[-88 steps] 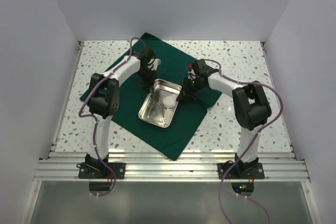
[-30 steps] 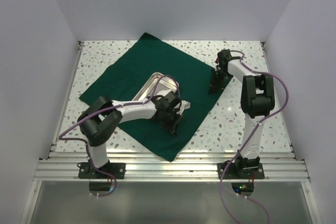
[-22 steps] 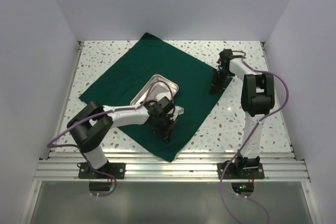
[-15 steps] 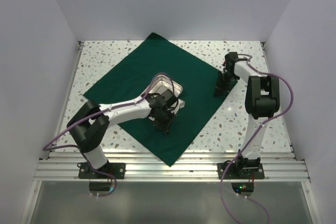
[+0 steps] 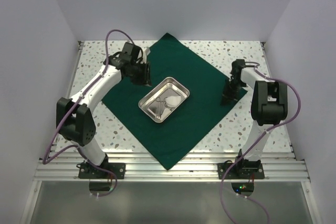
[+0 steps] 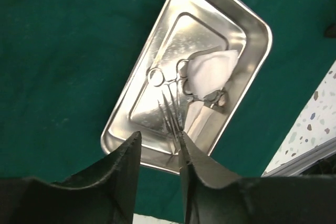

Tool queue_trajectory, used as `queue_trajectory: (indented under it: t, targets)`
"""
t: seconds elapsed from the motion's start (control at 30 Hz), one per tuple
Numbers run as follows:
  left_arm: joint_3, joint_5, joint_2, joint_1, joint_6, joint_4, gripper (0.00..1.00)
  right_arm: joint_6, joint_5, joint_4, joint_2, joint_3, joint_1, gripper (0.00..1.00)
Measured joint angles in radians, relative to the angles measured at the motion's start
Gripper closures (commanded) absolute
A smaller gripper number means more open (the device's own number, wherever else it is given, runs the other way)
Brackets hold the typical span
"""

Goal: Prepare the surgical pack

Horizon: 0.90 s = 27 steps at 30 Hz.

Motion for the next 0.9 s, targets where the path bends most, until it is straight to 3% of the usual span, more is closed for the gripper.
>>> queue_trajectory:
  t: [0.03, 0.07, 0.1, 0.17, 0.27, 0.53, 0.7, 0.9]
  targets:
    - [-0.001, 0.003, 0.0, 0.017, -0.002, -0.014, 0.55, -0.005, 0.009, -0.008, -0.009, -0.005, 0.002, 0.74]
    - [-0.008, 0.008, 0.0, 0.031, -0.004, -0.022, 0.54, -0.011, 0.015, -0.017, -0.017, -0.009, 0.008, 0.5]
    - [-0.021, 0.012, -0.003, 0.041, -0.01, -0.023, 0.52, -0.016, 0.027, -0.026, -0.023, -0.008, 0.016, 0.41]
    - [-0.073, 0.024, -0.019, 0.051, -0.03, -0.021, 0.5, -0.042, 0.035, -0.053, -0.037, 0.018, 0.048, 0.22]
    - [-0.175, 0.048, -0.06, 0.05, -0.088, -0.027, 0.44, -0.074, 0.025, -0.08, -0.037, 0.155, 0.14, 0.13]
    - [-0.337, 0.055, -0.188, 0.048, -0.299, -0.033, 0.42, -0.153, -0.143, -0.016, 0.101, 0.559, 0.322, 0.15]
    - [-0.421, 0.071, -0.206, 0.042, -0.392, 0.0, 0.36, -0.166, -0.187, -0.017, 0.251, 0.665, 0.349, 0.2]
    - [-0.449, 0.073, -0.159, 0.01, -0.457, 0.052, 0.37, -0.192, -0.186, -0.051, 0.339, 0.699, 0.391, 0.32]
